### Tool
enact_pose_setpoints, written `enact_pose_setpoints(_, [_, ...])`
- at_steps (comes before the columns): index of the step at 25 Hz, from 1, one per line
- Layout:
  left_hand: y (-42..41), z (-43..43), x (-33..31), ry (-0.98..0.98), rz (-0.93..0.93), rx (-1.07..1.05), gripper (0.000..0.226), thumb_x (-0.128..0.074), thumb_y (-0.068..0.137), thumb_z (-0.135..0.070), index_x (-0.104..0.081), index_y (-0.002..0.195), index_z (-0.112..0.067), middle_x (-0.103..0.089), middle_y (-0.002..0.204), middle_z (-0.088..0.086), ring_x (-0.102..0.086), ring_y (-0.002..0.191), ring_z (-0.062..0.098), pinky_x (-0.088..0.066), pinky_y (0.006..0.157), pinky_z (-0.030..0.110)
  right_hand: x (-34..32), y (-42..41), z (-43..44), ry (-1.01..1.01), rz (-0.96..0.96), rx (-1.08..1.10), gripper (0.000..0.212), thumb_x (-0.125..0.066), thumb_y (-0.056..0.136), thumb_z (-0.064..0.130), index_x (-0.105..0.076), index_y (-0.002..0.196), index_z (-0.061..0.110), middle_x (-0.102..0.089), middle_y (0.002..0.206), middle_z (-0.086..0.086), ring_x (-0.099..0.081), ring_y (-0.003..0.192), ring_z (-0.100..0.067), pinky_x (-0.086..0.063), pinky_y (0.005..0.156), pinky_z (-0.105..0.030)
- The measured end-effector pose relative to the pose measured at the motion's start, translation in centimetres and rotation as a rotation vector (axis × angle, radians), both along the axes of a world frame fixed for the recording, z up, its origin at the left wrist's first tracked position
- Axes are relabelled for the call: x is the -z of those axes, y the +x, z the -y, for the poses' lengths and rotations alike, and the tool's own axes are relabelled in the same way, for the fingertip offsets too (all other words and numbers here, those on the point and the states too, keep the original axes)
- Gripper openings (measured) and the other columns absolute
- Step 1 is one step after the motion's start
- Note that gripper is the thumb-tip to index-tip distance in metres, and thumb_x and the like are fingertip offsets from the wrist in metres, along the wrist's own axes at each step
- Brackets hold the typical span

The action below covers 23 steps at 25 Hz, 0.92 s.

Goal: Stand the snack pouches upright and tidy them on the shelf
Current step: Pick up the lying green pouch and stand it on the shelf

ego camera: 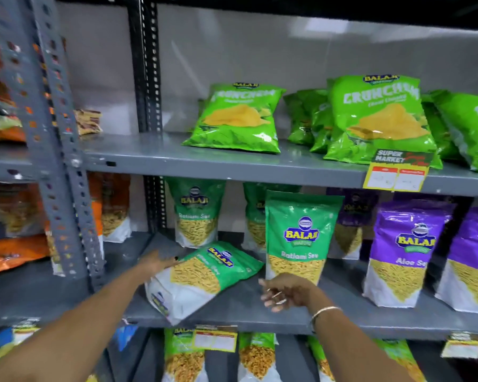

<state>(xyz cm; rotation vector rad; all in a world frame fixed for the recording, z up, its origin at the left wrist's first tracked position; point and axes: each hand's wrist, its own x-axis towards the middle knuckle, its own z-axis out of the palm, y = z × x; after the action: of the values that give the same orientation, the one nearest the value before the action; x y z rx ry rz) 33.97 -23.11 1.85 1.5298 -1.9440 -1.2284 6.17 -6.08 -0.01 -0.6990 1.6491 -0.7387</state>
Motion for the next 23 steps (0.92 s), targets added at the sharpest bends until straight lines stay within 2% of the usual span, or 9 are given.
enact_pose_setpoints(4, [2.2,4.1,2.0,0.269,-0.082,0.083,0.055,-0.058,0.088,-0.030,-0.048,0.134,-0.002,-0.043,0.139,-0.002,-0.041,0.134,0.026,-0.035,0.106,0.030,2.7,5.0,5.4,-0.148,0.190,0.479,0.032,-0.053,0.088,0.034,-0.038,0.067,0.015,-0.033,0.029,0.000,-0.039,0.024,-0.016,-0.032,0.041,-0.018])
enact_pose_setpoints(9, [1.7,6.2,4.0,0.476,0.021,0.233,0.060,-0.077,0.054,-0.046,-0.064,0.098,-0.009,-0.062,0.125,0.018,-0.055,0.121,0.034,-0.040,0.108,0.046,5.0,8.3,9.1,-0.240,0.502,0.746,0.029,-0.042,0.095,0.029,-0.056,0.081,0.007,-0.068,0.048,-0.013,-0.066,0.042,-0.027,-0.052,0.039,-0.035])
enact_pose_setpoints(11, [1.7,6.3,3.8,0.553,0.014,0.242,0.048,-0.080,0.056,-0.044,-0.064,0.085,-0.010,-0.071,0.101,0.016,-0.066,0.100,0.031,-0.052,0.092,0.039,5.7,8.7,9.9,-0.262,0.505,0.772,0.027,-0.040,0.095,0.027,-0.056,0.089,0.006,-0.069,0.049,-0.013,-0.067,0.043,-0.027,-0.050,0.034,-0.038])
enact_pose_setpoints(14, [1.9,6.1,4.0,0.549,-0.011,0.244,0.020,-0.067,0.082,-0.027,-0.059,0.073,-0.011,-0.071,0.050,0.000,-0.067,0.045,0.013,-0.052,0.043,0.019,5.8,8.7,10.1,-0.305,0.456,0.808,0.021,-0.038,0.096,0.024,-0.050,0.104,0.010,-0.069,0.047,-0.010,-0.067,0.046,-0.027,-0.051,0.033,-0.034])
enact_pose_setpoints(15, [2.1,5.9,3.9,0.540,-0.006,0.260,0.017,-0.066,0.083,-0.024,-0.059,0.075,-0.010,-0.070,0.048,-0.001,-0.065,0.041,0.011,-0.048,0.037,0.016,5.4,8.7,9.9,-0.329,0.452,0.807,0.020,-0.037,0.096,0.023,-0.049,0.107,0.010,-0.069,0.047,-0.009,-0.067,0.042,-0.024,-0.051,0.032,-0.034])
enact_pose_setpoints(18, [3.1,4.7,3.8,0.503,-0.080,0.301,0.028,-0.071,0.078,-0.018,-0.061,0.101,-0.006,-0.069,0.084,0.004,-0.063,0.065,0.011,-0.049,0.047,0.018,2.8,9.3,9.2,-0.369,0.424,0.829,0.020,-0.035,0.097,0.017,-0.053,0.096,0.007,-0.066,0.041,-0.006,-0.063,0.034,-0.018,-0.047,0.027,-0.029])
enact_pose_setpoints(20, [3.7,3.4,3.6,0.499,-0.131,0.310,0.023,-0.072,0.077,-0.010,-0.061,0.097,-0.007,-0.066,0.088,0.004,-0.064,0.067,0.009,-0.049,0.047,0.016,0.2,9.7,9.2,-0.375,0.413,0.834,0.024,-0.039,0.097,0.014,-0.054,0.081,0.004,-0.065,0.039,-0.008,-0.062,0.032,-0.018,-0.046,0.027,-0.029])
enact_pose_setpoints(21, [4.0,2.5,3.4,0.496,-0.160,0.308,0.018,-0.071,0.077,-0.005,-0.061,0.090,-0.009,-0.066,0.086,0.002,-0.064,0.067,0.009,-0.050,0.046,0.015,-1.2,10.1,9.1,-0.382,0.391,0.823,0.023,-0.042,0.096,0.013,-0.055,0.082,0.002,-0.068,0.047,-0.011,-0.067,0.040,-0.019,-0.052,0.034,-0.030])
enact_pose_setpoints(23, [4.0,0.8,3.1,0.467,-0.224,0.286,0.020,-0.070,0.076,0.001,-0.060,0.089,-0.010,-0.067,0.086,0.001,-0.064,0.074,0.012,-0.054,0.053,0.017,-3.5,10.6,9.2,-0.433,0.268,0.791,0.022,-0.049,0.093,0.010,-0.059,0.104,-0.007,-0.073,0.089,-0.021,-0.073,0.084,-0.028,-0.059,0.072,-0.038])
